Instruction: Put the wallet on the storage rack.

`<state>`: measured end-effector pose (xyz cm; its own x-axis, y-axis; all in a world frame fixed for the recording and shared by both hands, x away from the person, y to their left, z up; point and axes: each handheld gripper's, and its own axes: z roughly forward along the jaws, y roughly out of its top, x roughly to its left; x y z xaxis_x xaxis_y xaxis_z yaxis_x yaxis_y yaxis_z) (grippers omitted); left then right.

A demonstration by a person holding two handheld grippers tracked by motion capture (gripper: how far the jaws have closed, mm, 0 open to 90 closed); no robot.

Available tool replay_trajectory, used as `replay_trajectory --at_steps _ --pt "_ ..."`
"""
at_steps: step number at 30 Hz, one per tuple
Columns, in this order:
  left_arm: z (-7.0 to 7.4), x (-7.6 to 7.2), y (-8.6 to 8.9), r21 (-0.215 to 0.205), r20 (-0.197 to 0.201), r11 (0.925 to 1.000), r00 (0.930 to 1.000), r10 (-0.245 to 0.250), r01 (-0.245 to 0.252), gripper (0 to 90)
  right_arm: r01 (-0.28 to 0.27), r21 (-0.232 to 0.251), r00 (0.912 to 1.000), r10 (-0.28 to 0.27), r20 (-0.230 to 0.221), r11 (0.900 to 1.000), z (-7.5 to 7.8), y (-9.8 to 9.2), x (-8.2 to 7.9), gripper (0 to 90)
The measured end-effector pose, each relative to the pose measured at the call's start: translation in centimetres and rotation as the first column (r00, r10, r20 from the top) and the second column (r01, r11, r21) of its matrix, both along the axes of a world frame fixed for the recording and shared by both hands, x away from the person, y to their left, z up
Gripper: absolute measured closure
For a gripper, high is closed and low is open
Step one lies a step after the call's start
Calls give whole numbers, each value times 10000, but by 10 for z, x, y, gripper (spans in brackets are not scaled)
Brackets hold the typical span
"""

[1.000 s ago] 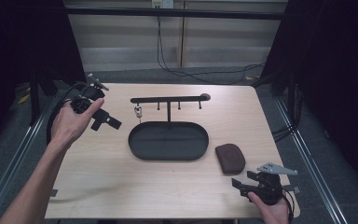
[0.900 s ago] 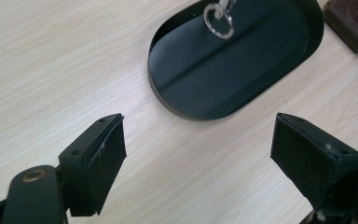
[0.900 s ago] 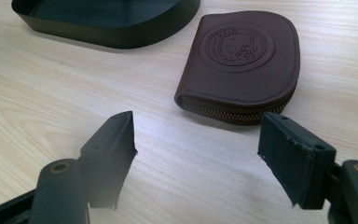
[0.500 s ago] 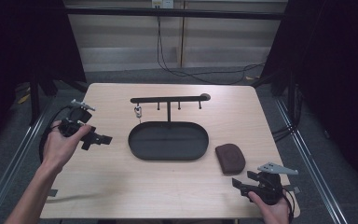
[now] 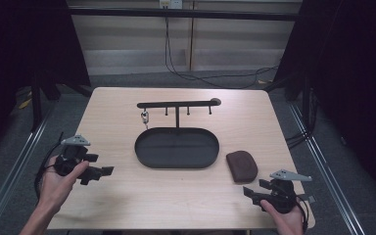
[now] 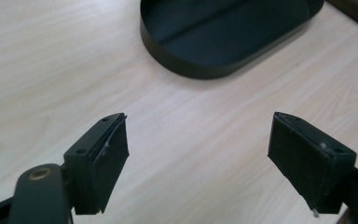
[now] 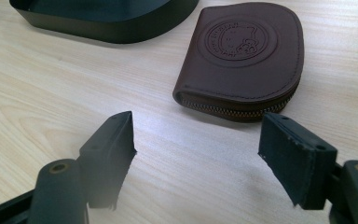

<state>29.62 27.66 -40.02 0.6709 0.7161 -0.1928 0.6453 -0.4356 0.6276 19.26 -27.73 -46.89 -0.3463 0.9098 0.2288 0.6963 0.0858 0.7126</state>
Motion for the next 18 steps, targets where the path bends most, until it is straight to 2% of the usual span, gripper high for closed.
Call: replay_trajectory --at_steps 3,5,7,10,13,15,18 --pt "-5 -9 4 -216 30 9997 9999 120 -120 200 32 122 10000 -32 39 9999 0 -1 1 247" --pt "-10 -14 6 -525 102 9979 9992 380 -374 201 -24 242 10000 22 96 9997 1 -1 1 234" --pt "-17 -20 8 -611 171 9979 9996 221 -210 209 -135 251 9999 132 94 9996 1 0 1 218" --pt "-27 -29 10 -995 151 9948 9996 217 -201 216 -188 221 9997 185 134 9996 2 0 0 227" --pt "-38 -39 11 -1195 259 9925 9993 278 -245 217 -233 480 9997 227 121 9986 2 -2 0 294" --pt "-42 -45 11 -1279 88 9918 9999 62 -50 216 -445 492 9990 448 -68 9978 4 -2 3 266" --pt "-46 -52 11 -1283 198 9917 9998 -1 26 216 -546 450 9983 555 -186 9975 5 -1 6 245"
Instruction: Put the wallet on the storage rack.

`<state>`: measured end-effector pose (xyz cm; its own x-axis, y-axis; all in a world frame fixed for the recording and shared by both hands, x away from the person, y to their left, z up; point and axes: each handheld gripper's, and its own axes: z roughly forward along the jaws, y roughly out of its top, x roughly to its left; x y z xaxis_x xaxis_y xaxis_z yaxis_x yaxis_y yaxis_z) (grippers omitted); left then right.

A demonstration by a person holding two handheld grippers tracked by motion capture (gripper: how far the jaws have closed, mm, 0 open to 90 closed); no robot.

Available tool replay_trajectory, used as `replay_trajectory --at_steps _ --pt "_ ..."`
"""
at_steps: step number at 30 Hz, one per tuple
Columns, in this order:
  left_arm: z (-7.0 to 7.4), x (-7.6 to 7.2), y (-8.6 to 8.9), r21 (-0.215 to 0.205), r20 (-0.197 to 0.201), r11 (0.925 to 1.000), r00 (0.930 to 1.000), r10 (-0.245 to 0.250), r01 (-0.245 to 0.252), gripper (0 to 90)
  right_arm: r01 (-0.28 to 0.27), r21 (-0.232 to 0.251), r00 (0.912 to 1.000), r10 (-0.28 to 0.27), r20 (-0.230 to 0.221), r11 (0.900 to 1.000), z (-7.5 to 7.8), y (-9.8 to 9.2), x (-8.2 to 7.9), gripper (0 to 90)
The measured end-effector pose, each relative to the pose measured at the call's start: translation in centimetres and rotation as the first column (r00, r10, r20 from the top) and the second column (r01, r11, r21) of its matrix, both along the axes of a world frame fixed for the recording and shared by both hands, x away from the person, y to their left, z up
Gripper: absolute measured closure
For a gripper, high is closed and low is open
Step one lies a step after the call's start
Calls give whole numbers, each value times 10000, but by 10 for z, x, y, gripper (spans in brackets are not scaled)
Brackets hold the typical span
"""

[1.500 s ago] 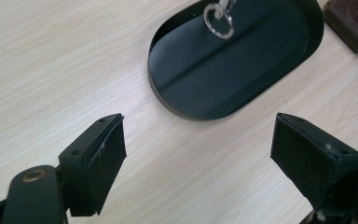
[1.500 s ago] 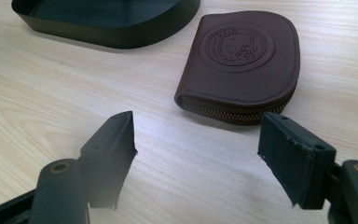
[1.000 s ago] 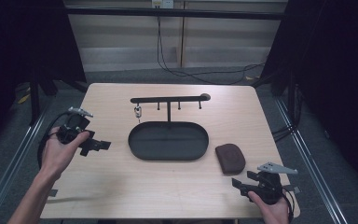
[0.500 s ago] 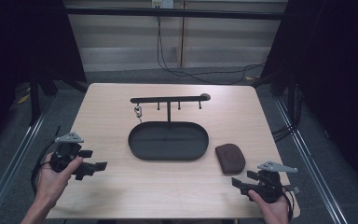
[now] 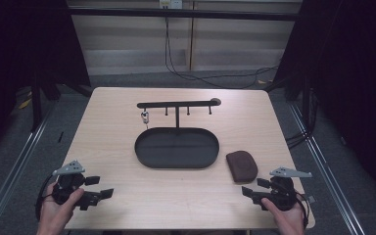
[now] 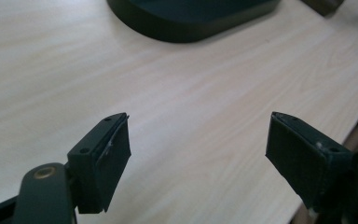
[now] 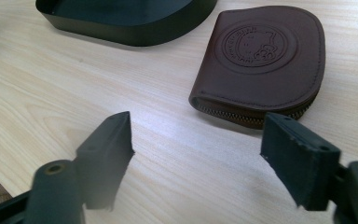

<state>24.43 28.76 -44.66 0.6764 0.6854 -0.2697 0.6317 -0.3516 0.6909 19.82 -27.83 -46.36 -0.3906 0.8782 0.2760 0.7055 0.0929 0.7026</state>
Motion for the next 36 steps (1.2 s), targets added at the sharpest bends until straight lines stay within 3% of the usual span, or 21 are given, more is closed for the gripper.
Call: replay_trajectory --at_steps 1,3,9,19,21,25,33,36 --pt "-5 -4 3 -300 -133 9995 9999 -86 82 216 -52 8 10000 52 -60 10000 0 0 2 254" --pt "-8 -7 6 -325 82 9995 10000 35 -32 217 -98 -24 9998 98 -182 9999 1 -1 5 256" --pt "-22 -7 12 -428 -356 9991 9994 4 -20 216 -70 -49 9995 69 -315 10000 8 -5 15 268" --pt "-22 -6 10 -344 -60 9994 10000 16 -18 216 -128 69 9938 135 -1100 9999 29 -18 41 319" --pt "-23 -5 9 -423 -128 9991 9999 26 -32 216 -24 279 9921 59 -1252 9996 29 -21 48 337" --pt "-24 -4 10 -441 -154 9990 9999 48 -55 216 103 -188 9790 -139 -2032 9998 26 -19 65 287" --pt "-24 -4 10 -402 -77 9992 10000 14 -17 216 71 -1253 9589 -423 -2804 9921 27 -12 89 204" --pt "-24 -4 10 -390 -80 9992 10000 34 -38 216 15 -1423 9445 -482 -3249 9898 26 -10 97 197"
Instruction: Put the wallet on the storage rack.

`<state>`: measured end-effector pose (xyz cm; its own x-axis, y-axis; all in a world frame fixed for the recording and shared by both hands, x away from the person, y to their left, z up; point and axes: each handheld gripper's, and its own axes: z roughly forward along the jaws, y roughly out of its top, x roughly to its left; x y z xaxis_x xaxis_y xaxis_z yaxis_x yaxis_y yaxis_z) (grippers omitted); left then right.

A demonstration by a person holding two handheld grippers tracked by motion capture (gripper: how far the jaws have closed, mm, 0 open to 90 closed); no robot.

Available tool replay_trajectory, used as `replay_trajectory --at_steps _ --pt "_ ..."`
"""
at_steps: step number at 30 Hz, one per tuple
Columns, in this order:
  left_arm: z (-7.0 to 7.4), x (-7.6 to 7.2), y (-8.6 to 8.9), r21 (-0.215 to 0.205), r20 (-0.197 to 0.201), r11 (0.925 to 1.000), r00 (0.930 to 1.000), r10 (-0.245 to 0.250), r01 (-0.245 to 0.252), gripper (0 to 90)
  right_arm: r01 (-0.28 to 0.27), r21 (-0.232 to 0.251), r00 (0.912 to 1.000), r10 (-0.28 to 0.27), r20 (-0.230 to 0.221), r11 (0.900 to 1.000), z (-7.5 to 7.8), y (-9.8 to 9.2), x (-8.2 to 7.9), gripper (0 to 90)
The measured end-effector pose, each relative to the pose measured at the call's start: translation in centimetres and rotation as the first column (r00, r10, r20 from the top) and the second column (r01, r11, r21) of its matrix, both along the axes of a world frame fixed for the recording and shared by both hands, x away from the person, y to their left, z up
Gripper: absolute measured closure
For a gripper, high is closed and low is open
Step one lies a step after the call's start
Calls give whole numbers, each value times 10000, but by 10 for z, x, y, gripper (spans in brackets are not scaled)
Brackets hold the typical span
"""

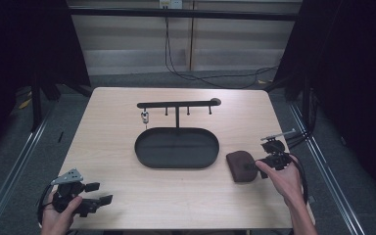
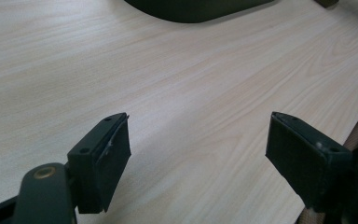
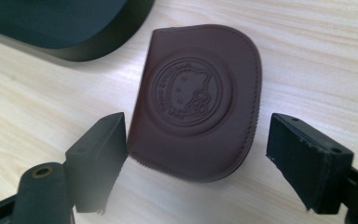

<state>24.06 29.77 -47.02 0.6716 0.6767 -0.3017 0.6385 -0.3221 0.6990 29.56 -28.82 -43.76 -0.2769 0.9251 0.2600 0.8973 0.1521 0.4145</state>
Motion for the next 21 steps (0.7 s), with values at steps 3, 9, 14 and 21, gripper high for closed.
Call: replay_trajectory --at_steps 3,9,14,21 --pt "0 0 0 -39 9 10000 10000 66 -66 216 54 -88 9998 -55 -179 9999 -2 0 8 195" --pt "0 1 0 -5 -79 10000 10000 23 -23 216 -55 -644 9974 8 -718 9979 -4 3 25 202" --pt "0 1 0 3 -64 10000 10000 -5 6 216 -133 -599 9933 63 -1150 9981 -9 5 34 202" --pt "0 0 -2 299 89 9996 10000 10 -12 216 -270 -1133 9869 85 -1609 9932 -18 12 39 230"
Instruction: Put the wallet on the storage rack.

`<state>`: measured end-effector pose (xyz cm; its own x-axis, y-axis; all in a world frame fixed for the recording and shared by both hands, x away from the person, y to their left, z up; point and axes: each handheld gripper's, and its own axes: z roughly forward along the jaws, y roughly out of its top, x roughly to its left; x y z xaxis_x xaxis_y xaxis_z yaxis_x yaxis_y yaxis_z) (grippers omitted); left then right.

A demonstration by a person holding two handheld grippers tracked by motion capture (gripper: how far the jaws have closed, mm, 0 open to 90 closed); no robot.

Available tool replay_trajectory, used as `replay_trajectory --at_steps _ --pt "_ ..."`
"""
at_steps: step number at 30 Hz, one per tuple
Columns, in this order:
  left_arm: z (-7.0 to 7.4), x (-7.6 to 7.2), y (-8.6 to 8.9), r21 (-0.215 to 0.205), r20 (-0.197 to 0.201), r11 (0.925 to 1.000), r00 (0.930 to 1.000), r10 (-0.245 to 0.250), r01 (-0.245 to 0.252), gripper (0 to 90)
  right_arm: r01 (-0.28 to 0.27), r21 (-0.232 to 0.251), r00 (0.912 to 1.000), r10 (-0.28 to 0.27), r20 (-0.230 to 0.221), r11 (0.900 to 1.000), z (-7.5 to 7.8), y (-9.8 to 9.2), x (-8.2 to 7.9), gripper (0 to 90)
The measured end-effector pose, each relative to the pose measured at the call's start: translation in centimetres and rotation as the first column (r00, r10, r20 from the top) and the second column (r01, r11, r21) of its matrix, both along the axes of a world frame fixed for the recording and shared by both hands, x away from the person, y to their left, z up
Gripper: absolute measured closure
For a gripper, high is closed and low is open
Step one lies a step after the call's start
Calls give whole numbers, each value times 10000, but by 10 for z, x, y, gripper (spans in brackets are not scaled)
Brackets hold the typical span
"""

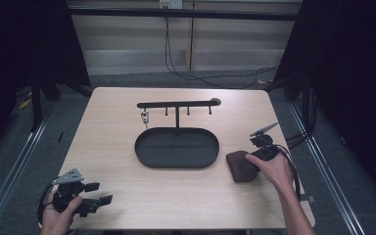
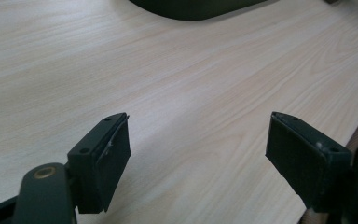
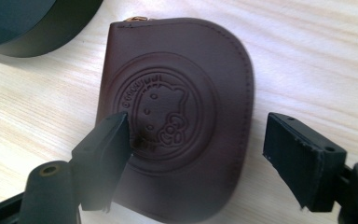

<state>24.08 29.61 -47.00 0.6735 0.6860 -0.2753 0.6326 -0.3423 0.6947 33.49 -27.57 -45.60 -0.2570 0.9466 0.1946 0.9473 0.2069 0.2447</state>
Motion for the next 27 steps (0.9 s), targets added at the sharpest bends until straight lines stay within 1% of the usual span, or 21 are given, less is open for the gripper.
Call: replay_trajectory --at_steps 2,5,8,9,11,14,16,19,20,21,22,27 --pt "0 0 -1 -36 -18 10000 10000 -50 50 216 -27 5 10000 27 -89 10000 -2 1 1 219" --pt "0 0 0 -99 -57 9999 10000 -39 38 216 67 219 9995 -61 -296 9997 -4 1 3 215" --pt "0 0 1 -180 -33 9998 10000 -57 56 216 115 247 9992 -106 -377 9996 -5 0 5 188" --pt "1 0 1 -152 -3 9999 10000 -77 77 216 224 205 9987 -214 -468 9995 -6 0 5 178" --pt "1 0 1 -194 -30 9998 10000 -42 42 216 206 129 9986 -200 -482 9997 -7 2 6 178" --pt "1 0 1 -210 -35 9998 10000 -57 56 216 331 118 9976 -324 -616 9994 -8 2 6 164" --pt "1 0 1 -208 -25 9998 10000 -51 50 216 550 122 9947 -537 -881 9984 -10 1 8 151" --pt "0 1 1 -205 -34 9997 10000 -94 93 216 605 299 9932 -572 -1019 9977 -11 -1 10 178" --pt "0 1 1 -205 -34 9997 9999 -100 99 216 633 404 9923 -586 -1092 9972 -11 -2 10 207" --pt "1 1 1 -207 -40 9997 9999 -104 103 216 636 657 9914 -555 -1182 9958 -11 -2 10 269" --pt "1 1 1 -216 -40 9997 9999 -114 113 216 606 805 9918 -509 -1175 9949 -10 -3 10 276" --pt "0 1 1 -198 -49 9998 9999 -89 88 216 725 768 9893 -620 -1322 9944 -8 -2 10 321"
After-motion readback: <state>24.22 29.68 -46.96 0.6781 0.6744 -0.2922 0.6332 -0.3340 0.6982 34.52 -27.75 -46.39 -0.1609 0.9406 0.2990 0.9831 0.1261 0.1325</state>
